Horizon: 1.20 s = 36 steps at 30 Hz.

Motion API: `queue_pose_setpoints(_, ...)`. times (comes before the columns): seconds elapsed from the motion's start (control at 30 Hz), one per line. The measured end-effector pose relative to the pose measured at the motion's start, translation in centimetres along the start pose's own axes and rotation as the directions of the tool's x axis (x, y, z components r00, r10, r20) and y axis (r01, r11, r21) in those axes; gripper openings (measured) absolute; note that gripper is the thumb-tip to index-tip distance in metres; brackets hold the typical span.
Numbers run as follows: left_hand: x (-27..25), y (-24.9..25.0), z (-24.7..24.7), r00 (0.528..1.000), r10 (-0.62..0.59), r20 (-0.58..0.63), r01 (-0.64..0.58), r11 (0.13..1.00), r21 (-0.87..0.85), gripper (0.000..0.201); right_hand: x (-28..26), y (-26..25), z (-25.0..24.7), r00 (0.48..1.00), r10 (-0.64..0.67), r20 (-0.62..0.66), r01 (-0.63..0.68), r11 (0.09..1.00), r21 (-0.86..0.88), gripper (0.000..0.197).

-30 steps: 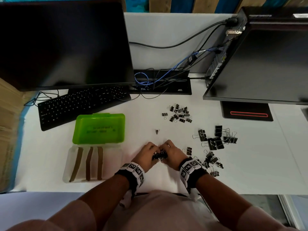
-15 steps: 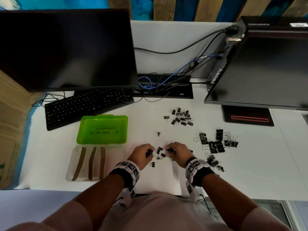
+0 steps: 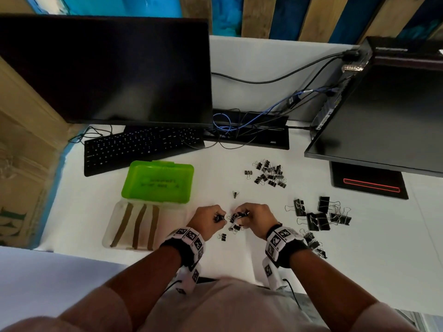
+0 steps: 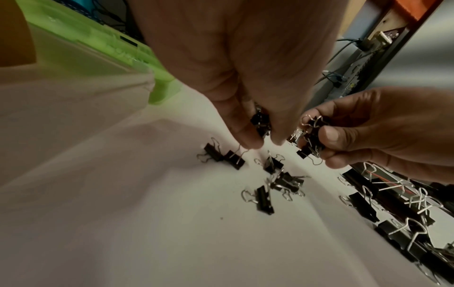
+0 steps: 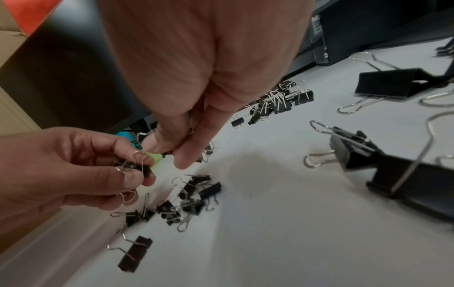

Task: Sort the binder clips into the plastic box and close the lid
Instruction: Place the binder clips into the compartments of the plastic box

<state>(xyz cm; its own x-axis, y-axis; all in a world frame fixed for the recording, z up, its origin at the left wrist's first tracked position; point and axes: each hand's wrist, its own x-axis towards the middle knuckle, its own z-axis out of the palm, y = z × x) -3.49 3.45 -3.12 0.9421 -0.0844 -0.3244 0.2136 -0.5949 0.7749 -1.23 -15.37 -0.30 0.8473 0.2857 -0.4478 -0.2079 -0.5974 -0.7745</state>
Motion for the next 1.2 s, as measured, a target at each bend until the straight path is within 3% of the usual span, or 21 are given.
queue_pose_setpoints(0.17,-0.7,1.3,0.2,0.995,-0.036,-0.089,0.037,0.999,0.012,0.015,-0.3,-1.7,-1.2,0.996,-0.084,0.019,0.083,0.995,0.048,0.026)
queue_pose_setpoints(0.47,-2.6,2.4,-3.0,0.972,-0.061,-0.225,0.054,0.998,-0.036,0.016,2.5,-5.8,-0.5,0.974,-0.203,0.100,0.200,0.979,0.044,0.023)
queue_pose_setpoints(0.7,-4.4,0.1,-10.5,0.934,-0.050,-0.353,0.067,0.997,0.034,0.017,5.0,-12.4,5.3,0.954,-0.283,0.098,0.274,0.957,0.096,0.022)
queue_pose_setpoints(0.97,-7.1,-7.7,-19.3,0.839,-0.167,-0.518,0.168,0.985,-0.046,0.013,8.4,-19.1,15.0,0.890,-0.409,0.201,0.427,0.903,-0.055,0.024)
queue_pose_setpoints(1.2,-8.2,-12.5,-21.0,0.831,-0.313,-0.459,0.280,0.950,-0.140,0.011,10.7,-22.3,20.4,0.869,-0.385,0.312,0.437,0.892,-0.118,0.024)
